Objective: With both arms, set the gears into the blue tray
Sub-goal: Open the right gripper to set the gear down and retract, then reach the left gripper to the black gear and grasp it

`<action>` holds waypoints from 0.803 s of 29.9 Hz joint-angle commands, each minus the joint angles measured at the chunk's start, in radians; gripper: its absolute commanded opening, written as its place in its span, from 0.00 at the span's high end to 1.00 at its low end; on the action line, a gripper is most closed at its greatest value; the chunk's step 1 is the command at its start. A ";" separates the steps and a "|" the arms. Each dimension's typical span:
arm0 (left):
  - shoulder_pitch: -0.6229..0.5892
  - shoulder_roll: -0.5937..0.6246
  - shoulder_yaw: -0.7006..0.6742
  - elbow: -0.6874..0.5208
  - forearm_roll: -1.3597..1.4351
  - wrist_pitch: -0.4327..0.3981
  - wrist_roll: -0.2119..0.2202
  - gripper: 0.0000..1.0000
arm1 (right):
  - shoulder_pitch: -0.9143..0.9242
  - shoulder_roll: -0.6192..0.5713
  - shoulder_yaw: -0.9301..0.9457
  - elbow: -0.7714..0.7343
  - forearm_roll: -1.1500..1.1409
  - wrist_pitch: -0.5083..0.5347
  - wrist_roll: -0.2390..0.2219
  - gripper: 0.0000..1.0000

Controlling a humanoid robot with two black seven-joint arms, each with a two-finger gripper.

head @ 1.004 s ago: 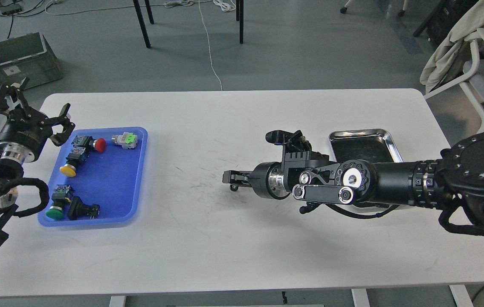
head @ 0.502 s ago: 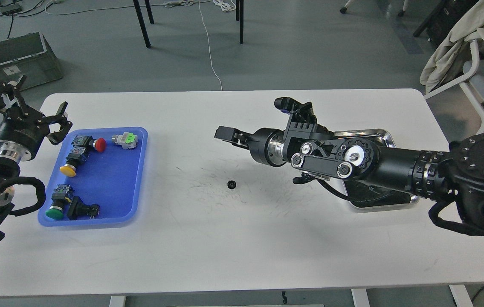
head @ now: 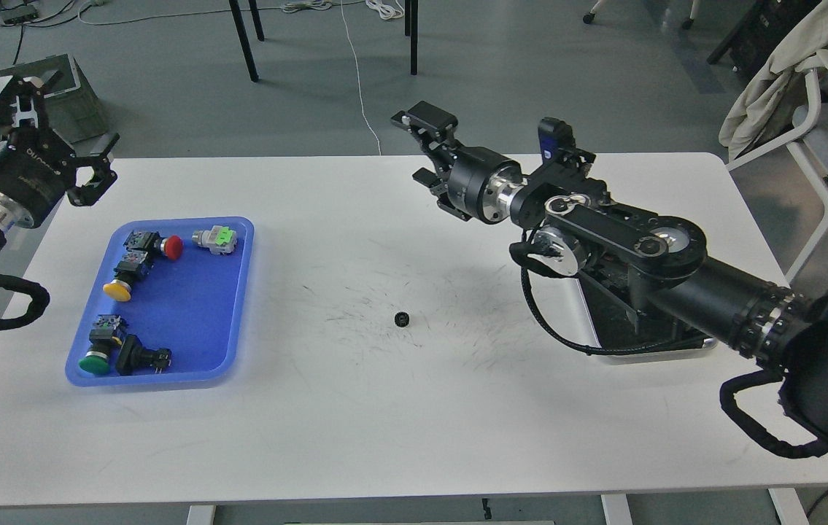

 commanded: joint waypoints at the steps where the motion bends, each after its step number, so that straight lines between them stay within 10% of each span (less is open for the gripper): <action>1: 0.000 0.058 0.000 -0.155 0.099 0.051 0.002 0.01 | -0.115 -0.114 0.205 0.057 0.068 0.042 0.000 0.05; 14: 0.017 0.184 0.069 -0.640 0.627 0.085 0.054 0.01 | -0.469 -0.290 0.655 0.060 0.424 0.249 -0.002 0.03; 24: 0.018 0.053 0.166 -0.729 1.275 0.209 0.109 0.02 | -0.577 -0.307 0.729 0.003 0.443 0.301 0.000 0.03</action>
